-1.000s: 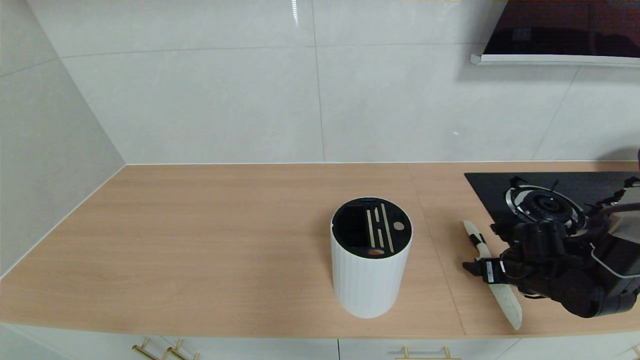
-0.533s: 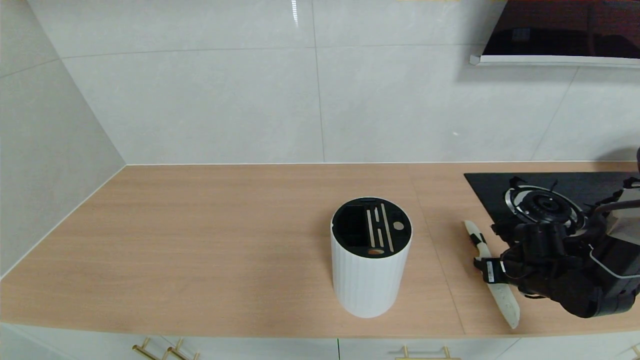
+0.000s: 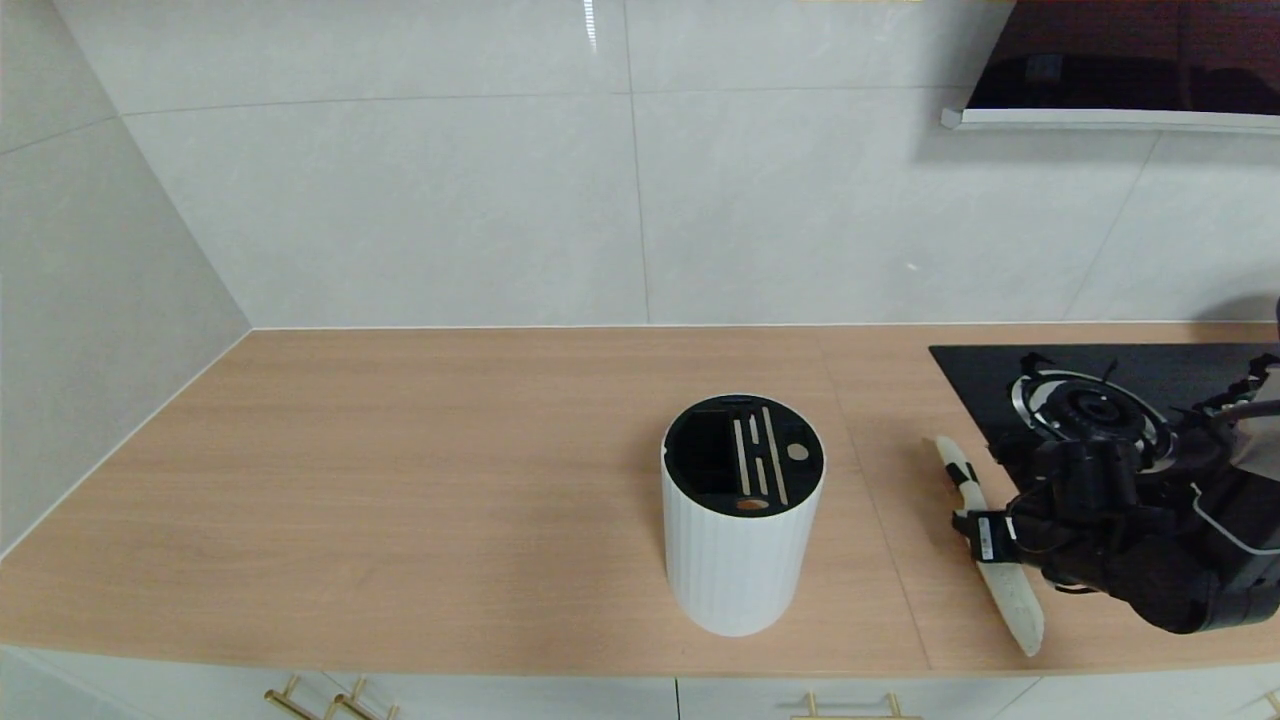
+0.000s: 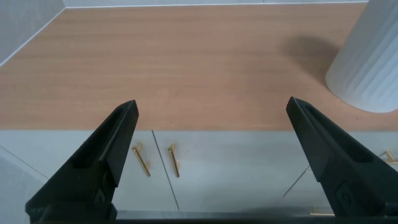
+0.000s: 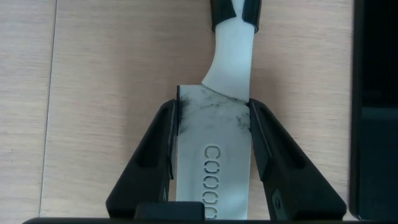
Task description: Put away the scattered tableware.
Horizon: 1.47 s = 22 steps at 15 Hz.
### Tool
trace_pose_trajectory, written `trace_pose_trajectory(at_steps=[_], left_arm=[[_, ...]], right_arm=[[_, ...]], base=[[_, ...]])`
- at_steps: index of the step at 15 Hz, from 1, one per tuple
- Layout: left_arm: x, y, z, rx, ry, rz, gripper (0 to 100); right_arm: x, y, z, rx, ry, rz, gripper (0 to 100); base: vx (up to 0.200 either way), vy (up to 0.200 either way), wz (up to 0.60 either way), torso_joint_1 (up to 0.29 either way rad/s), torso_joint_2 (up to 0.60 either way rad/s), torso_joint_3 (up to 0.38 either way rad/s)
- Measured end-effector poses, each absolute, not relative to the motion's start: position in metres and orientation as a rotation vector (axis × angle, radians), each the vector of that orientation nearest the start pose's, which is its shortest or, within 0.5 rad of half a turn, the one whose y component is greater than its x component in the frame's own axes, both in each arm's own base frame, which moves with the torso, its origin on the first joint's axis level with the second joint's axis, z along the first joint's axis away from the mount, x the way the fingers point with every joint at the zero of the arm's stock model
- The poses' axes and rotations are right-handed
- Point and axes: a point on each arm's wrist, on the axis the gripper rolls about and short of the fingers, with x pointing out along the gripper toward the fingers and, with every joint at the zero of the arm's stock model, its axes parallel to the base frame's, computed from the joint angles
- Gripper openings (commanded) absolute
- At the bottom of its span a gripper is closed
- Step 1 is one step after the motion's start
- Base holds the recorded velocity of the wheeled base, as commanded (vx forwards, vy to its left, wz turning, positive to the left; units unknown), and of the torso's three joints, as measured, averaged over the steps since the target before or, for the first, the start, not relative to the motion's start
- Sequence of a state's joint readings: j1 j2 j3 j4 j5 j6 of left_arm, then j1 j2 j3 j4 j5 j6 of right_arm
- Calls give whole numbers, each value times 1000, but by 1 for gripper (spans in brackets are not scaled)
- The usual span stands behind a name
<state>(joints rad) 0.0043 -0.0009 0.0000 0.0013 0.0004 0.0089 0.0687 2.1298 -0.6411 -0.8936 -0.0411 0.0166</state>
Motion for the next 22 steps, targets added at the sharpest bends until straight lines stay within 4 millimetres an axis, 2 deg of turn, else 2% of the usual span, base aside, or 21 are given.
trace_pose_trajectory(at_steps=[4, 5, 6, 8, 11, 13, 14, 17, 20, 22], left_arm=[[-23, 0, 76, 31, -1, -10, 100], [-26, -1, 84, 33, -23, -32, 100], [-29, -2, 95, 34, -45, -60, 100], [-35, -3, 127, 37, -74, -113, 100], [-21, -4, 192, 36, -41, -188, 100], [9, -5, 235, 15, -5, -229, 100], [29, -6, 252, -14, 4, -256, 100], [107, -22, 290, -188, 3, -402, 100], [179, -67, 297, -413, 20, -592, 100], [206, -103, 289, -608, 76, -719, 100]], right_arm=[[313, 26, 84, -16, 447, 44, 0], [307, 29, 99, -18, 416, 56, 0], [302, 32, 112, -21, 398, 69, 0], [296, 43, 152, -29, 358, 91, 0], [284, 68, 220, -34, 257, 133, 0], [271, 87, 255, -12, 163, 166, 0], [265, 98, 265, 5, 132, 176, 0], [244, 126, 272, 58, 117, 249, 0], [225, 151, 270, 79, 132, 357, 0], [210, 170, 267, 95, 149, 439, 0]], base=[[0, 0, 0, 0, 0, 0], [0, 0, 0, 0, 0, 0], [0, 0, 0, 0, 0, 0], [0, 0, 0, 0, 0, 0], [0, 0, 0, 0, 0, 0], [0, 0, 0, 0, 0, 0], [0, 0, 0, 0, 0, 0], [0, 0, 0, 0, 0, 0], [0, 0, 0, 0, 0, 0], [0, 0, 0, 0, 0, 0]])
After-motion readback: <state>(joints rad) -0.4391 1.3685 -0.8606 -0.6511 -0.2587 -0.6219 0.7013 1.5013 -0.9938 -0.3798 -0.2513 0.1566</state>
